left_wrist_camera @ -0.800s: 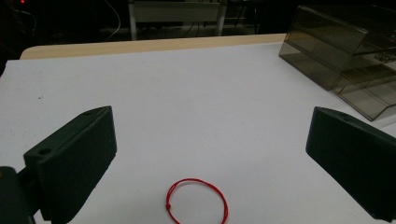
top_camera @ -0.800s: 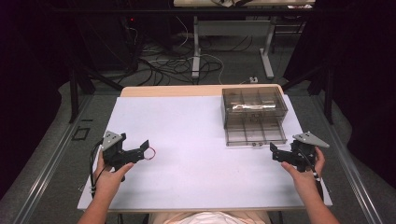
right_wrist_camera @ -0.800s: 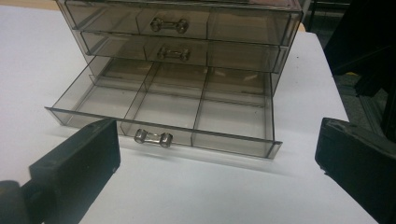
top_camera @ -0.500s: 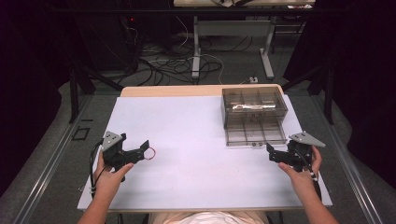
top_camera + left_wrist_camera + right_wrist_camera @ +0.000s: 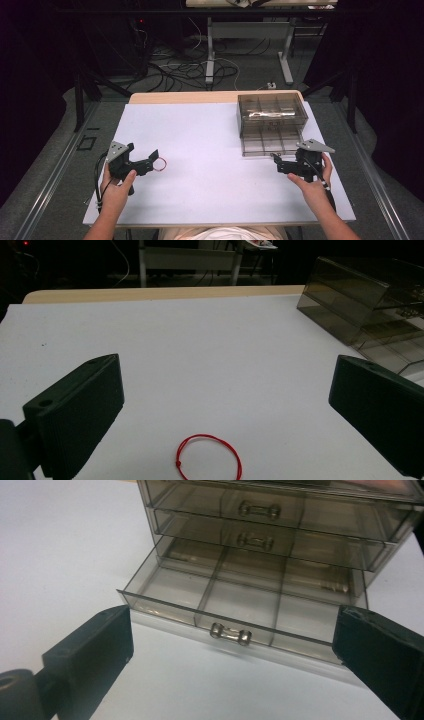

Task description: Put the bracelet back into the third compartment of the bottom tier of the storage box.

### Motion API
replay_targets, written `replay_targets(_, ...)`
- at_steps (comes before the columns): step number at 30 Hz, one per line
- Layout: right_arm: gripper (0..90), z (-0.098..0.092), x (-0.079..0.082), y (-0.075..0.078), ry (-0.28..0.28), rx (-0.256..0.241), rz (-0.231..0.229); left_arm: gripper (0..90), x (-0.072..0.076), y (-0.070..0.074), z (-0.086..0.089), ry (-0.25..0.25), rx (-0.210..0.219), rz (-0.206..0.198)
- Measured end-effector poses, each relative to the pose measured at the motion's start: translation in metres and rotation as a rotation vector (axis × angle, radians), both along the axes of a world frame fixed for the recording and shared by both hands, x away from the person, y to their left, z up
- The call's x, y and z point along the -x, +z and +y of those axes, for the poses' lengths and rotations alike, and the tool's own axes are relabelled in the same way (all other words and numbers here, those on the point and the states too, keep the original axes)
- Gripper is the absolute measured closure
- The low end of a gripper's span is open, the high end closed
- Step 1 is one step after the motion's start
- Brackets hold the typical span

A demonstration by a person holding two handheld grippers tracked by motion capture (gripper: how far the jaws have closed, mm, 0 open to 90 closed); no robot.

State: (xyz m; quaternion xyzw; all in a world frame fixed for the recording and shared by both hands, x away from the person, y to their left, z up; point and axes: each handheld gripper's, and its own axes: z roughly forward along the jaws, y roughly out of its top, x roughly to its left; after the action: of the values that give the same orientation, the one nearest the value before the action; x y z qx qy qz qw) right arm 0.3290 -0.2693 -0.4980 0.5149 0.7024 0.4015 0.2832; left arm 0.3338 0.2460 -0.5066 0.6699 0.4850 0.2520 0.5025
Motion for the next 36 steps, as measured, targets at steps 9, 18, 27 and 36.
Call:
replay_targets(9,4.3,0.022,-0.015,0.004,0.047,-0.004,0.016,0.4,0.001,0.003,0.0,-0.005,0.015,-0.026)
replay_targets(18,7.5,0.054,-0.031,0.015,0.096,-0.03,0.057,0.4,0.001,0.002,-0.002,-0.007,0.004,-0.029)
replay_targets(27,7.9,0.083,-0.043,0.023,0.153,-0.011,0.054,0.4,0.002,0.002,-0.004,-0.024,-0.001,-0.024)
replay_targets(36,14.5,0.107,-0.051,0.028,0.199,-0.005,0.062,0.5,0.002,0.002,-0.003,-0.019,0.005,-0.026)
